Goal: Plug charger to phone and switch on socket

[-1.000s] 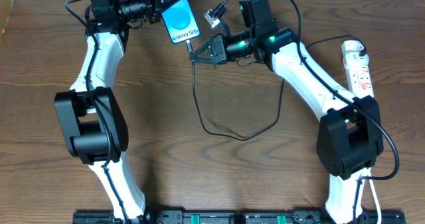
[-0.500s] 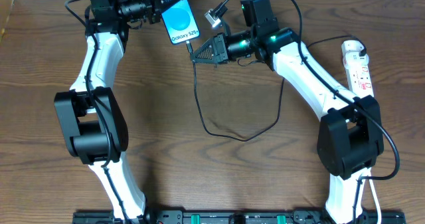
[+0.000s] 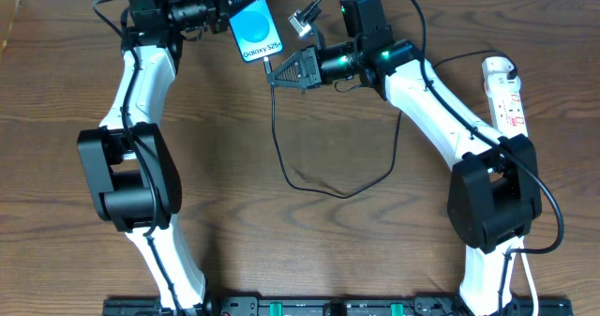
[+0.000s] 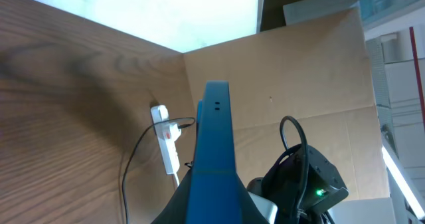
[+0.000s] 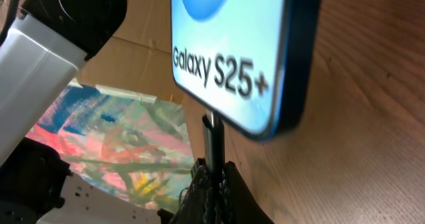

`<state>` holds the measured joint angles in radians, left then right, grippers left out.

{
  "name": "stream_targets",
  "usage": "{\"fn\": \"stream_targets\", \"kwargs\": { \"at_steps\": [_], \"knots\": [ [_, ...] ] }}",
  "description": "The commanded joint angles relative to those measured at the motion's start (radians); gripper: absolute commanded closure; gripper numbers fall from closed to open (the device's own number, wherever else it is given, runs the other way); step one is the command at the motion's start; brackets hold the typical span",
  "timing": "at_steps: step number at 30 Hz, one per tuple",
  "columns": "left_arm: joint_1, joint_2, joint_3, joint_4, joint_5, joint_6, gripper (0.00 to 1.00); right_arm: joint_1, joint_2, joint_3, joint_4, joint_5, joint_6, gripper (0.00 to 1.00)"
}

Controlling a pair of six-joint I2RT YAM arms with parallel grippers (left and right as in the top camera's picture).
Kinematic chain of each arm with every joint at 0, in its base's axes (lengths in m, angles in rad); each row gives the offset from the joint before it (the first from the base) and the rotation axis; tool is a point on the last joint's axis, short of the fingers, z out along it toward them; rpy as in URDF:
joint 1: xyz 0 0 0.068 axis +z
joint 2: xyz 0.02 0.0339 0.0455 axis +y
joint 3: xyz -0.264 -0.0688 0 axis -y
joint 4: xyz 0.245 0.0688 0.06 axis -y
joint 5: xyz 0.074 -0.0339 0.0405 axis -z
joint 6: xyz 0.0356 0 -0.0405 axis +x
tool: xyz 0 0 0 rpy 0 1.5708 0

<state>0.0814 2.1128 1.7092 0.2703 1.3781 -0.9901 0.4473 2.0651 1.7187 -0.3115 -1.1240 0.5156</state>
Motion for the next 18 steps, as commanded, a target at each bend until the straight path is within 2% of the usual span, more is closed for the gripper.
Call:
{"fn": "stream_targets", "kwargs": {
  "at_steps": [1, 13, 18],
  "knots": [
    [-0.034, -0.027, 0.008, 0.001, 0.114, 0.017, 0.93, -0.028, -0.032, 0.014, 0.043, 0.082, 0.004, 0.99],
    [-0.039, -0.027, 0.008, 0.002, 0.129, 0.020, 0.93, -0.028, -0.032, 0.014, 0.045, 0.098, 0.004, 0.99],
    [-0.038, -0.027, 0.008, 0.001, 0.169, 0.082, 0.93, -0.036, -0.032, 0.014, 0.042, 0.066, 0.004, 0.99]
  ]
}}
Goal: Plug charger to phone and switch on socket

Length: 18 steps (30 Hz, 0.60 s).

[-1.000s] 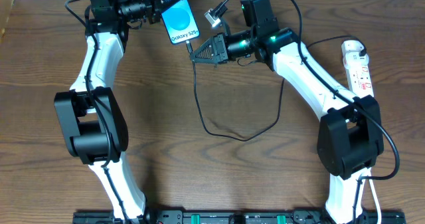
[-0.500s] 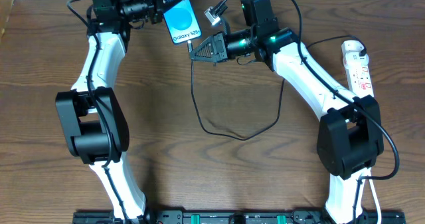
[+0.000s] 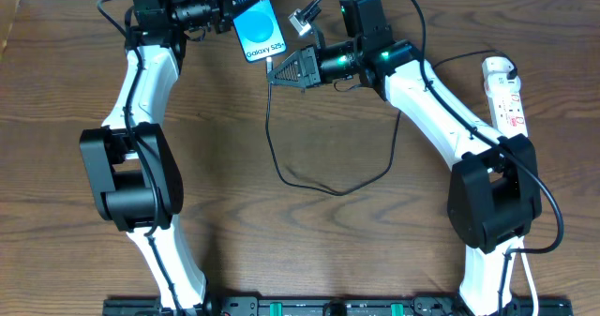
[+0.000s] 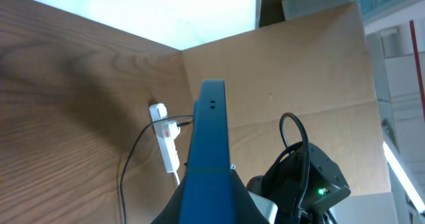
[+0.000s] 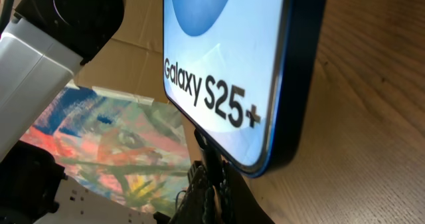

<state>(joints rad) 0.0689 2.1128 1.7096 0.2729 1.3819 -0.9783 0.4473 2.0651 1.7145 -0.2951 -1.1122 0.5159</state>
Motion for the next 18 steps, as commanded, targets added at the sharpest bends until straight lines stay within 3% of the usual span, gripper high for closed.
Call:
{"fn": "stream_targets", "kwargs": {
  "at_steps": [1, 18],
  "knots": [
    [-0.025, -0.027, 0.007, -0.002, 0.177, 0.080, 0.93, -0.040, -0.032, 0.018, 0.021, 0.054, 0.004, 0.99],
    [-0.025, -0.027, 0.002, -0.002, 0.191, 0.092, 0.93, -0.082, -0.032, 0.018, 0.014, 0.000, 0.004, 0.99]
  ]
}}
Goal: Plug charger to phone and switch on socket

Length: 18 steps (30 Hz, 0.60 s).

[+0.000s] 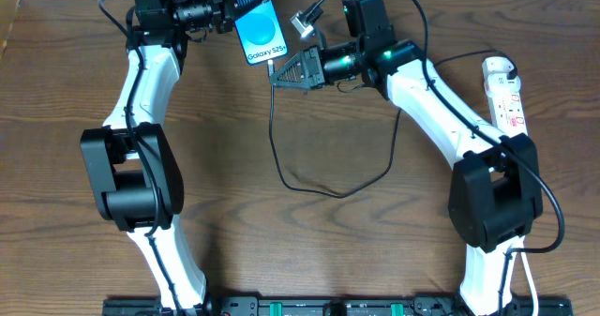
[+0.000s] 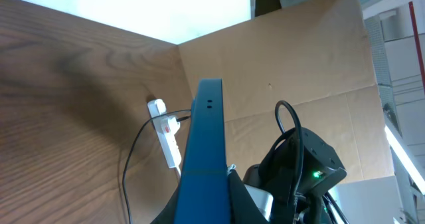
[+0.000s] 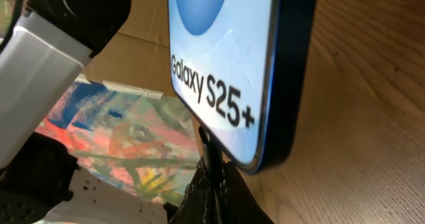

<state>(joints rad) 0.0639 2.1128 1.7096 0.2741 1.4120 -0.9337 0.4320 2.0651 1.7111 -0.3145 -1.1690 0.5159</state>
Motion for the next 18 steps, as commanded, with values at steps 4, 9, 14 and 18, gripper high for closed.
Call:
{"fn": "stream_targets", "kwargs": {
  "at_steps": [4, 9, 14, 18],
  "knots": [
    [-0.021, -0.027, 0.002, -0.003, 0.161, 0.047, 0.93, -0.080, -0.032, 0.021, 0.034, 0.055, 0.004, 0.99],
    [-0.021, -0.027, 0.002, -0.003, 0.161, 0.047, 0.92, -0.079, -0.032, 0.021, 0.035, 0.058, 0.004, 0.99],
    [-0.021, -0.027, 0.002, -0.003, 0.161, 0.047, 0.93, -0.069, -0.032, 0.021, 0.035, 0.067, 0.003, 0.99],
    [-0.019, -0.027, 0.002, -0.003, 0.157, 0.047, 0.93, -0.069, -0.032, 0.021, 0.033, 0.067, 0.003, 0.99]
  ]
}}
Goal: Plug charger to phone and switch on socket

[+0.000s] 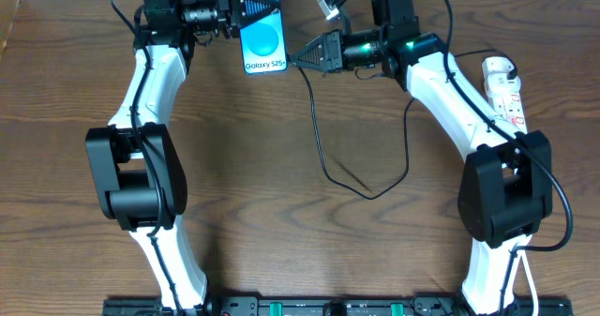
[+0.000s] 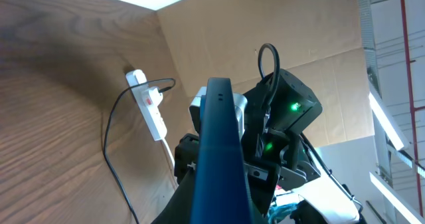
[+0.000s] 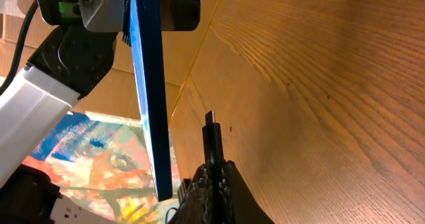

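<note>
The blue phone (image 1: 261,37), screen reading Galaxy S25+, is held off the table at the back with my left gripper (image 1: 239,7) shut on its upper end. In the left wrist view the phone (image 2: 222,151) shows edge-on between the fingers. My right gripper (image 1: 302,59) is shut on the black charger plug (image 3: 210,134), whose tip points up beside the phone's edge (image 3: 147,84), apart from it. The black cable (image 1: 323,157) loops across the wooden table. The white socket strip (image 1: 503,96) lies at the right edge, a plug in it.
Cardboard walls (image 2: 219,31) stand behind the table. My right arm (image 1: 450,72) reaches from front right to back centre, and my left arm (image 1: 141,91) runs up the left side. The cable loop lies mid-table.
The phone has turned from tilted to nearly straight and sits slightly right. My right gripper has moved up and right; the plug, then under the phone's lower end, now stands beside it with a gap.
At all three earlier moments my left gripper held the phone tilted at the back, and my right gripper held the plug tip against or just under its lower end. Now both arms have shifted right and the plug is clear of the phone.
</note>
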`<state>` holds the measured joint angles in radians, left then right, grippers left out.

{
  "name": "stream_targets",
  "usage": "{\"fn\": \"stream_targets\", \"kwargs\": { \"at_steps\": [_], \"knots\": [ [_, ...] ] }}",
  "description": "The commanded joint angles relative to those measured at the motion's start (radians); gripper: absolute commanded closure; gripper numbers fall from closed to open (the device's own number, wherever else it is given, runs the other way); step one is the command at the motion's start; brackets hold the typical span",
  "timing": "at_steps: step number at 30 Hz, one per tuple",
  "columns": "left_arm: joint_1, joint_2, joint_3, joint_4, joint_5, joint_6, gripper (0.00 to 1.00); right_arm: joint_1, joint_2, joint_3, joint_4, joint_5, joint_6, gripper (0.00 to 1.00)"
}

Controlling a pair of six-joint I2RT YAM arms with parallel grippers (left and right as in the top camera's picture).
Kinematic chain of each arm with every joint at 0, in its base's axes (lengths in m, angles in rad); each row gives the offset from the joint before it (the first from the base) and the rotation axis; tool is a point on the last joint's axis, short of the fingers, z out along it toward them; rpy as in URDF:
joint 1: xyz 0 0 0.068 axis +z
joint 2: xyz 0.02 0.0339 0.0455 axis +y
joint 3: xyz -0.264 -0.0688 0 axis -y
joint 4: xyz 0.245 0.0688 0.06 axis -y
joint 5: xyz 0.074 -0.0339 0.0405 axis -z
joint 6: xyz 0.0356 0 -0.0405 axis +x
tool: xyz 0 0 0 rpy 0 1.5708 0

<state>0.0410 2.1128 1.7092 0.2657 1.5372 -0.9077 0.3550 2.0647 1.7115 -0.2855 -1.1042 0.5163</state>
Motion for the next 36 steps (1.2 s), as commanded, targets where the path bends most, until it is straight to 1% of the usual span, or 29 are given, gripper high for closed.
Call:
{"fn": "stream_targets", "kwargs": {
  "at_steps": [1, 4, 9, 13, 16, 19, 21, 27, 29, 32, 36],
  "knots": [
    [0.005, -0.027, 0.002, 0.005, 0.024, 0.020, 0.93, 0.009, -0.032, 0.021, 0.002, 0.002, 0.003, 0.99],
    [0.019, -0.027, 0.002, 0.006, -0.014, 0.013, 0.93, 0.009, -0.032, 0.021, -0.023, 0.002, -0.012, 0.99],
    [0.063, -0.027, 0.002, 0.005, -0.119, -0.049, 0.93, 0.016, -0.032, 0.021, -0.086, 0.006, -0.054, 0.99],
    [0.077, -0.027, 0.002, 0.005, -0.182, -0.100, 0.93, 0.040, -0.032, 0.021, -0.074, 0.007, -0.061, 0.99],
    [0.075, -0.027, 0.002, 0.005, -0.208, -0.112, 0.93, 0.064, -0.032, 0.021, -0.069, 0.040, -0.058, 0.99],
    [0.075, -0.027, 0.002, 0.006, -0.225, -0.119, 0.93, 0.087, -0.032, 0.021, -0.112, 0.171, -0.011, 0.99],
    [0.078, -0.027, 0.002, 0.006, -0.230, -0.119, 0.93, 0.101, -0.032, 0.021, -0.184, 0.293, -0.016, 0.99],
    [0.081, -0.027, 0.002, 0.005, -0.229, -0.119, 0.93, 0.143, -0.030, 0.019, -0.407, 0.784, -0.035, 0.99],
    [0.081, -0.027, 0.002, 0.005, -0.229, -0.119, 0.93, 0.154, -0.023, 0.017, -0.467, 0.909, -0.042, 0.99],
    [0.081, -0.027, 0.002, 0.005, -0.229, -0.119, 0.93, 0.164, -0.006, -0.003, -0.503, 0.968, -0.084, 0.99],
    [0.081, -0.027, 0.002, 0.005, -0.229, -0.119, 0.93, 0.164, 0.013, -0.048, -0.508, 0.967, -0.087, 0.99]
  ]
}}
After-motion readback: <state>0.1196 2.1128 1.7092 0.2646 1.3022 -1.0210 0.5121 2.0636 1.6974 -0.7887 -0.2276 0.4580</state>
